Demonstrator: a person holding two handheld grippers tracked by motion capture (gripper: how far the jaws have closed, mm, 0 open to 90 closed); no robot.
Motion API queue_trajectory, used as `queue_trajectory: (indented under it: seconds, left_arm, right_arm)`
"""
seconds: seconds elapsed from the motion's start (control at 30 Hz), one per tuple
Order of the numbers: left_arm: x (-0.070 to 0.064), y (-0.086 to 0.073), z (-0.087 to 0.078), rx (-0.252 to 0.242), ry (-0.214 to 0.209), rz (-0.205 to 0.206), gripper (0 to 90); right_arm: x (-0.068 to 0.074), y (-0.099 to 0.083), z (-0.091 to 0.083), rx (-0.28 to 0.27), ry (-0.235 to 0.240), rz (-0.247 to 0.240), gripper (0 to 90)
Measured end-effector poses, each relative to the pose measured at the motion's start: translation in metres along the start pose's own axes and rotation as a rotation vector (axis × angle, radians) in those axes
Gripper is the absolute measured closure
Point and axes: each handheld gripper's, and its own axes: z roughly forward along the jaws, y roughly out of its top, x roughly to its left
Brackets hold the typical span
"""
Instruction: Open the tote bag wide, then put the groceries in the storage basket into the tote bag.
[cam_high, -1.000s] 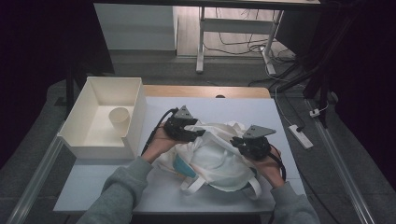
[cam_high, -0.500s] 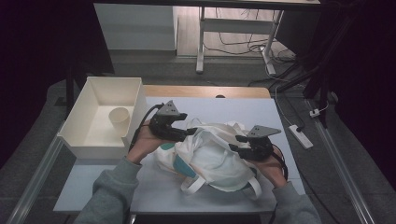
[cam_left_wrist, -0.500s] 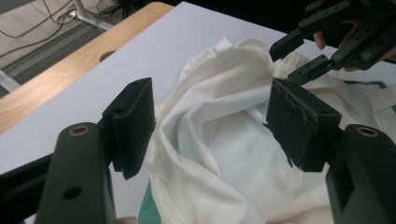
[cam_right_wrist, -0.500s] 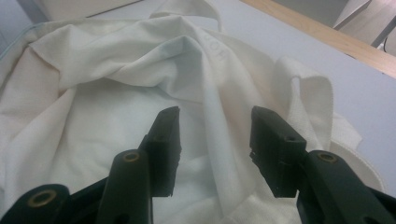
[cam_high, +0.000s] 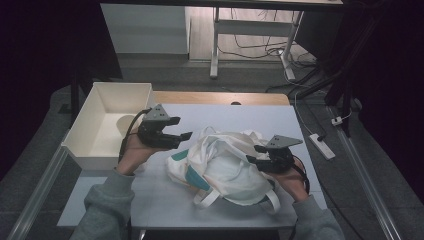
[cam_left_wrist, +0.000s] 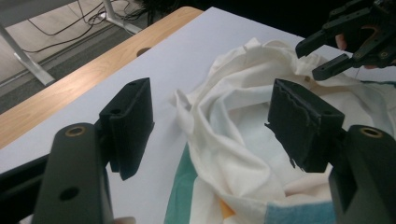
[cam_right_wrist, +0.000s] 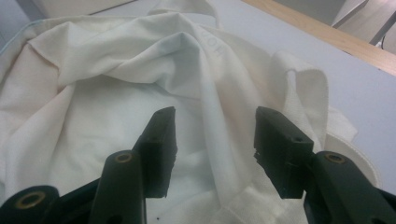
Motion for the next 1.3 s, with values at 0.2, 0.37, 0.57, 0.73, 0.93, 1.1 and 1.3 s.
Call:
queue_trajectory:
  seconds: [0.2,0.37,0.57,0.73,0.93,1.1,1.3]
  left_arm:
    - [0.006,-0.002,-0.005,-0.004,0.008,-0.01,31.4]
    - [0.013,-0.002,-0.012,-0.009,0.024,-0.017,30.9]
    - [0.024,-0.005,-0.023,-0.014,0.063,-0.034,30.6]
    - [0.037,-0.008,-0.033,-0.023,0.105,-0.056,30.4]
    - [0.055,-0.016,-0.043,-0.017,0.171,-0.096,30.0]
    - [0.067,-0.023,-0.047,-0.016,0.197,-0.135,29.8]
    - [0.078,-0.029,-0.052,-0.018,0.225,-0.161,29.5]
  right_arm:
    - [0.001,-0.001,0.001,0.011,0.0,-0.001,48.4]
    - [0.001,-0.001,0.001,0.02,-0.006,-0.004,48.2]
    - [0.0,-0.004,0.001,0.021,-0.009,0.003,48.2]
    - [0.001,-0.005,0.002,0.027,-0.006,-0.003,48.0]
    - [0.001,-0.006,0.003,0.034,-0.006,0.004,47.7]
    - [0.001,-0.008,0.006,0.046,-0.002,0.0,47.5]
    - [0.002,-0.009,0.009,0.058,0.002,0.002,47.2]
